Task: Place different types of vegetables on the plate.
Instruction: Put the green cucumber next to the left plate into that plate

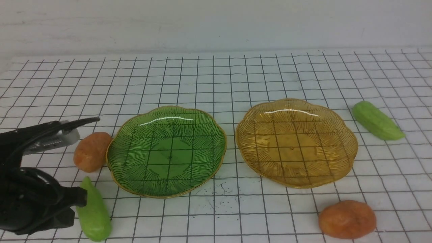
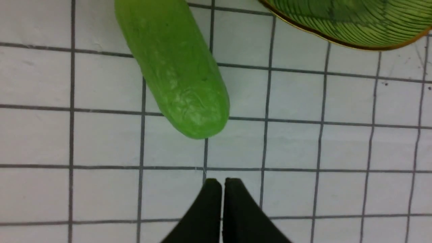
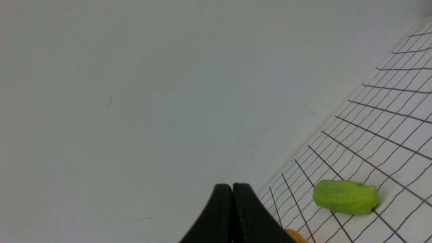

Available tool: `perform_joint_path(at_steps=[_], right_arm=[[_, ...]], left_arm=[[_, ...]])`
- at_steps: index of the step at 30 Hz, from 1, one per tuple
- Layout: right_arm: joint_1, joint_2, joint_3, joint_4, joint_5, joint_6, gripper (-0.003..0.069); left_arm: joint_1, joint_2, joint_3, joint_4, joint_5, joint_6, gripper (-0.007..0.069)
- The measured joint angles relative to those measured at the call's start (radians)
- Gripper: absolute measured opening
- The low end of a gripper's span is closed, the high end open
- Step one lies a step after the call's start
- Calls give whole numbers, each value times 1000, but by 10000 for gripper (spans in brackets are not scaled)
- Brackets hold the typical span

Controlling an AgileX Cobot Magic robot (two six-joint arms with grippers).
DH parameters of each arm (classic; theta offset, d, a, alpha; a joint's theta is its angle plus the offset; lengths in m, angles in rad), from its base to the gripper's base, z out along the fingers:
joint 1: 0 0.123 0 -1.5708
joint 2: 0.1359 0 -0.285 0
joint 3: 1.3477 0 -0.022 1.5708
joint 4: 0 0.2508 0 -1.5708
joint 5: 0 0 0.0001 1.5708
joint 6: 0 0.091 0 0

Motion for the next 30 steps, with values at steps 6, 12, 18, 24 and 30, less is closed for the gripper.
perform_joint_path(at_steps=[6, 12, 18, 24, 30], right_arm=[[1, 8, -75, -36, 359, -43, -15], [2, 163, -306, -166, 648, -169, -15], [2, 397, -544, -329, 942, -209, -15], [2, 518, -586, -366, 1028, -214, -15], [2, 521, -588, -358, 997, -216, -15]], left_arm=[[0, 98, -40, 48, -90, -6, 6], [0, 182, -59, 102, -159, -12, 106], [0, 272, -59, 105, -183, -12, 340], [0, 301, -59, 98, -236, -15, 640], [0, 374, -61, 94, -298, -15, 682]])
